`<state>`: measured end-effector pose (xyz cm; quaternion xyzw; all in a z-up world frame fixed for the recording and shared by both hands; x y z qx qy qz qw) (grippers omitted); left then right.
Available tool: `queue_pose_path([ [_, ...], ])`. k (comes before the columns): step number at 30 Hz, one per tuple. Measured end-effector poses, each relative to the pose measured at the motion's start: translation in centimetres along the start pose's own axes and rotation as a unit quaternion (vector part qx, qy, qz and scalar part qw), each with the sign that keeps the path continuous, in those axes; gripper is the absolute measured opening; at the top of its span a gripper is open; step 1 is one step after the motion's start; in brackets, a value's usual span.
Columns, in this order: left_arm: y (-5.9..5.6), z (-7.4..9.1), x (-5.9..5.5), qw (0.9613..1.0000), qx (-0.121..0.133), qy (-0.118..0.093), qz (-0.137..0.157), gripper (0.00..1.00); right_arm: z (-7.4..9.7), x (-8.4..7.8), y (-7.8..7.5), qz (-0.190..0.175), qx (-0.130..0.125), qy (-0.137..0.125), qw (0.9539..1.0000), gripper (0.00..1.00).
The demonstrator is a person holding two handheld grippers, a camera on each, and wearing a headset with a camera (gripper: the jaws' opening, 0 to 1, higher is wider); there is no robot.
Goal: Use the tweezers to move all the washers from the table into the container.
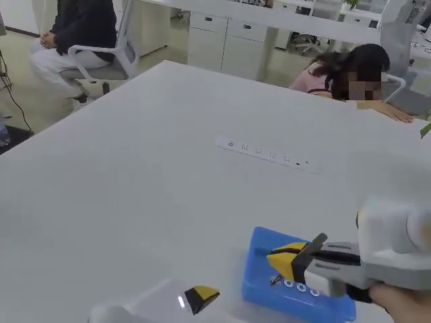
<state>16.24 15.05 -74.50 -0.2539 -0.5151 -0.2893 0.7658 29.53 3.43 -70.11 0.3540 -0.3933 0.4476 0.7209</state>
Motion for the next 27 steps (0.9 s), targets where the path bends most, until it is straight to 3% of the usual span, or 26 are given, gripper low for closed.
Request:
queue_pose_path([
  [13, 0.0, -0.1, 0.0, 1.0000, -0.002, 0.000, 0.001, 0.75, -2.1, 0.1, -2.7, -0.006, -0.024, 0.007, 0.9997, 0.04],
  [27, 0.0, -0.1, 0.0, 1.0000, -0.002, 0.001, 0.000, 0.75, -4.2, -1.4, -4.4, 0.001, -0.038, 0.041, 0.9984, 0.04],
])
Point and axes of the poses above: the centre of the closed fingertips' face, and the gripper's own axes: z roughly backward along the fingers, y roughly to its left, x roughly out of its top, the point moved 8 cm from there along z, roughly backward along the fingers, and after that the axes turned 6 degrees about -y, right-handed, at the moved point
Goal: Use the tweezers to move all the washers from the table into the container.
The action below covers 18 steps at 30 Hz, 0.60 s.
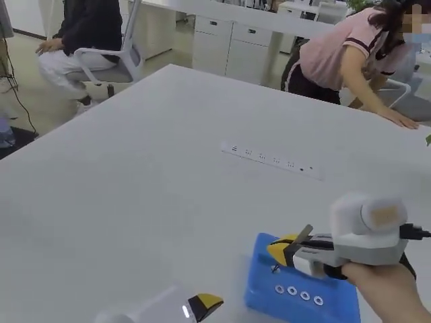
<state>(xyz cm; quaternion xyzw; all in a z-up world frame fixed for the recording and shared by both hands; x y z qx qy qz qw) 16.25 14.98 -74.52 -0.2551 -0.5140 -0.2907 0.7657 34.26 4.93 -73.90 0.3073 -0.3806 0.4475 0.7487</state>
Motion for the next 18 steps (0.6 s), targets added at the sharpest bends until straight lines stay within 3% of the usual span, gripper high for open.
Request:
queue_pose_path([
  [6, 0.0, 0.1, 0.0, 1.0000, 0.002, -0.001, 0.000, 0.75, -0.7, -0.9, -0.7, -0.002, -0.005, 0.013, 0.9999, 0.04],
  [14, 0.0, 0.1, 0.1, 1.0000, 0.004, -0.002, -0.002, 0.75, -0.8, -0.6, -1.8, -0.019, -0.009, 0.006, 0.9998, 0.04],
  [18, 0.1, 0.2, 0.1, 1.0000, 0.005, -0.005, 0.000, 0.75, -1.1, -0.9, -2.1, -0.020, -0.008, 0.014, 0.9997, 0.04],
])
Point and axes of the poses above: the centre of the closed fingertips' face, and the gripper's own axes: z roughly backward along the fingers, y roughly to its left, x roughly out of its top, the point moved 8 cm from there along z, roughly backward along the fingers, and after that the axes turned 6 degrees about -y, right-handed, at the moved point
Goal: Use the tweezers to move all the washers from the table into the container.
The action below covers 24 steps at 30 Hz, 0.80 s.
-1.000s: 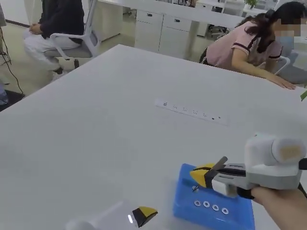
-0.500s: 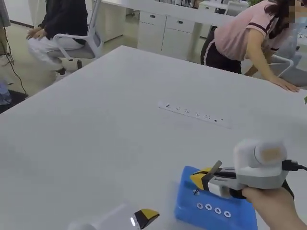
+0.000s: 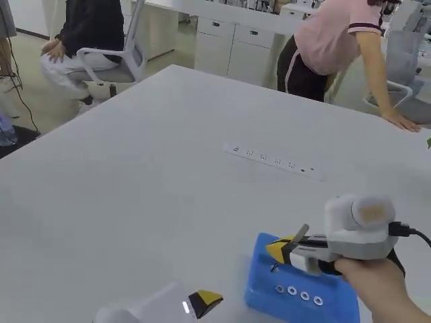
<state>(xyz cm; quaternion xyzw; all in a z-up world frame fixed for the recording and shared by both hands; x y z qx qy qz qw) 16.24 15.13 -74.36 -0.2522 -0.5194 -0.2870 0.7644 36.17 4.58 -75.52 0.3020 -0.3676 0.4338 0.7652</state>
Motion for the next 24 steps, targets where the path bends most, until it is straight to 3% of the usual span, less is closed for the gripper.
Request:
queue_pose_path([
  [11, 0.0, 0.0, 0.0, 1.0000, 0.000, 0.001, 0.001, 0.75, -1.1, -1.5, 1.4, -0.002, 0.014, 0.019, 0.9997, 0.04],
  [24, 0.0, -0.1, -0.1, 1.0000, -0.001, 0.005, 0.002, 0.75, -1.0, -1.7, 1.0, -0.013, 0.012, 0.008, 0.9998, 0.05],
])
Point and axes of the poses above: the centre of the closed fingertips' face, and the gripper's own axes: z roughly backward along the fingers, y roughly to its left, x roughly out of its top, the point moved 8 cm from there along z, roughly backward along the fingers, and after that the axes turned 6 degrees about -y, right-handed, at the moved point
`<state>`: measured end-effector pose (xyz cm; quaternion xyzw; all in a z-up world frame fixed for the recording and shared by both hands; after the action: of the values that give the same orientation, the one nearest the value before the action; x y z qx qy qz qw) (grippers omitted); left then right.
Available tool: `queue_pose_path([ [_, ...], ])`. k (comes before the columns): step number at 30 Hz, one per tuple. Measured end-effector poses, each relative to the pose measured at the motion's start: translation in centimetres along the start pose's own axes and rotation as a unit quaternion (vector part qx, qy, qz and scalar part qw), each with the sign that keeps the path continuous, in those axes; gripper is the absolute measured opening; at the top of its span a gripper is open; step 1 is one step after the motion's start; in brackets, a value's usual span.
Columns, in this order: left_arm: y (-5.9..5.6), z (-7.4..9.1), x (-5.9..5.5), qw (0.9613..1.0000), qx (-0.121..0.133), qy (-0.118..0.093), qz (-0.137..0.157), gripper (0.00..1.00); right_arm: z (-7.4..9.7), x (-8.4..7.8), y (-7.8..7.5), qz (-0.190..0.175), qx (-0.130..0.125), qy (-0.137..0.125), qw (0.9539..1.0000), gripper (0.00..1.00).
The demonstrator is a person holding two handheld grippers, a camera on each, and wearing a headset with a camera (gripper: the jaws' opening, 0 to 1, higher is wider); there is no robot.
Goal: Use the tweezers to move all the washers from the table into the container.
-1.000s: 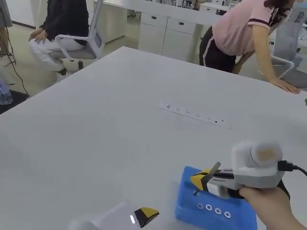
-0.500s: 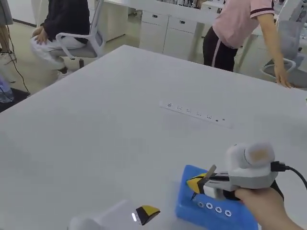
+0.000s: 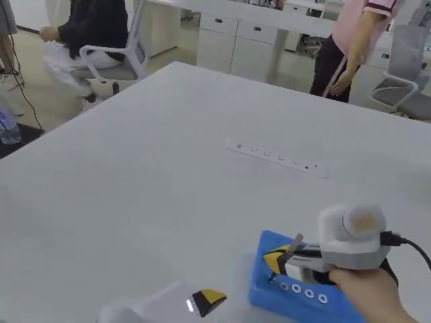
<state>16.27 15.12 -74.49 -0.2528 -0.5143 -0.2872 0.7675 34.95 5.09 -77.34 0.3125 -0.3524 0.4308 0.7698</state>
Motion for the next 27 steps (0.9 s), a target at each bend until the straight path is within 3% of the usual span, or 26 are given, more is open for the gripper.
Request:
queue_pose_path([
  [10, -0.1, -0.1, 0.2, 0.9999, -0.004, -0.007, 0.005, 0.76, 2.0, 0.3, 0.3, 0.012, -0.014, -0.015, 0.9997, 0.05],
  [15, -0.3, -0.1, 0.2, 0.9999, -0.011, -0.008, 0.005, 0.74, 4.0, 1.1, 1.2, 0.036, -0.027, -0.032, 0.9985, 0.05],
  [27, -0.6, 0.0, 0.4, 0.9997, -0.023, -0.007, 0.009, 0.66, 8.1, 1.9, 4.2, 0.036, -0.024, -0.074, 0.9963, 0.05],
])
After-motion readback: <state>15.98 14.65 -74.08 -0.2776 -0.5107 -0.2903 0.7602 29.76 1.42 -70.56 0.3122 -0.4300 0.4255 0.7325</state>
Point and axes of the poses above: the centre of the closed fingertips' face, and the gripper's own axes: z roughly backward along the fingers, y roughly to its left, x roughly out of its top, the point moved 8 cm from there along z, roughly backward along the fingers, and after that the axes turned 6 degrees about -y, right-handed, at the moved point
